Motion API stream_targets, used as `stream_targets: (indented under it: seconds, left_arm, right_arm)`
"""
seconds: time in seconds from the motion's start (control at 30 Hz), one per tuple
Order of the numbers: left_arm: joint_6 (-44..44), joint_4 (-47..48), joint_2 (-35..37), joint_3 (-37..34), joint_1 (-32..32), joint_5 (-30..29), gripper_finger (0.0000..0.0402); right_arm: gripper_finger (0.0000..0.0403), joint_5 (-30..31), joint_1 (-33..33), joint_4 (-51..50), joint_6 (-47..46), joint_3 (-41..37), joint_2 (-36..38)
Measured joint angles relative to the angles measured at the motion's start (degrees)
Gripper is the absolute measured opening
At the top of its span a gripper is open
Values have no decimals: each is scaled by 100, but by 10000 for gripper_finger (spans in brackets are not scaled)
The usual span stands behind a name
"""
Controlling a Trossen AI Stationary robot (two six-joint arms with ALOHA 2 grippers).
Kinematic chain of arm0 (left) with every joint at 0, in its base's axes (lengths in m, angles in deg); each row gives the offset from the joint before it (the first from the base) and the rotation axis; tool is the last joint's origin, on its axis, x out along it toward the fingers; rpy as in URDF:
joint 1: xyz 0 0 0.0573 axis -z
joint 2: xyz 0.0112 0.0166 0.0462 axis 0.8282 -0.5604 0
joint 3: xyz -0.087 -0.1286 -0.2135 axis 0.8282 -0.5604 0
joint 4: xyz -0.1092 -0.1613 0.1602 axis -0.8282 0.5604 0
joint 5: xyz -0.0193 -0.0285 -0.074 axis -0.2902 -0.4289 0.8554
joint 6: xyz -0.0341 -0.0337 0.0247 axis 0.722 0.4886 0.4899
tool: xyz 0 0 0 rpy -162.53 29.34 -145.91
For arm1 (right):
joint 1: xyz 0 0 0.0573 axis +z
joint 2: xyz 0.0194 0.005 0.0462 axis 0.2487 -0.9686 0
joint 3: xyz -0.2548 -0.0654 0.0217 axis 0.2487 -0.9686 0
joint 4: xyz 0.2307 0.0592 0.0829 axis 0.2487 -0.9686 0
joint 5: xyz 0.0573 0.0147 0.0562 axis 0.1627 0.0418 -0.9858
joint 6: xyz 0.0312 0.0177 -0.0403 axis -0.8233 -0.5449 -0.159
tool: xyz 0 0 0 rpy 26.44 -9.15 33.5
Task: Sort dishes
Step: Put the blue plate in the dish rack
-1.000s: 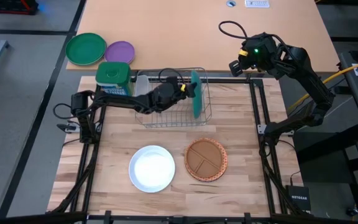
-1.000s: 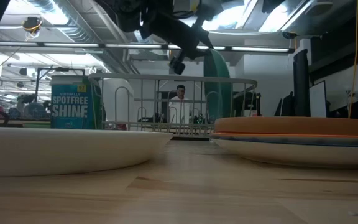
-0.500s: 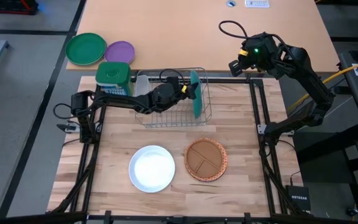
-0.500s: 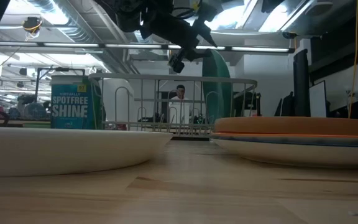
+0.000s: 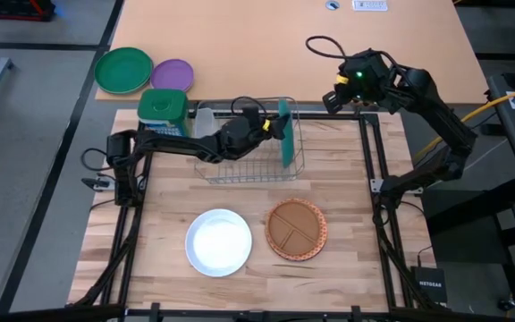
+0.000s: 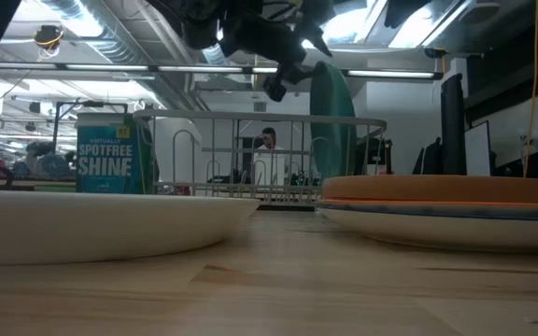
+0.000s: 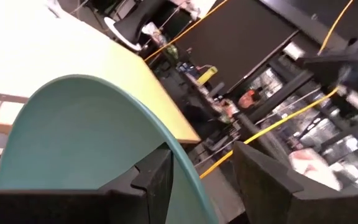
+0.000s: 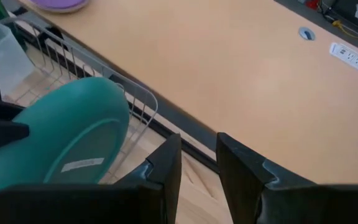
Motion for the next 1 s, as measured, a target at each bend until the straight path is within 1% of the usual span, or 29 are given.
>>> stream_targets:
  seconds: [0.27,0.53,0.7,0.9,1.0]
  left_arm:
    - [-639,-57,-319,52,-64,18,155]
    - [-1680,-277,-509,54,-47,573,155]
    - [-2028,-269,-519,54,-53,596,155]
    - [-2571,-311,-528,50,-38,824,155]
    - [-2735,-310,-528,47,-14,829,155]
  right_arm:
    - [104,-158,0,-38,2,0,-252]
    - [104,-376,0,-25,42,0,-377]
    - [104,-972,-2,93,167,0,-499]
    - [104,-1649,0,777,410,2,-795]
    - [104,-2050,0,1092,509,2,-992]
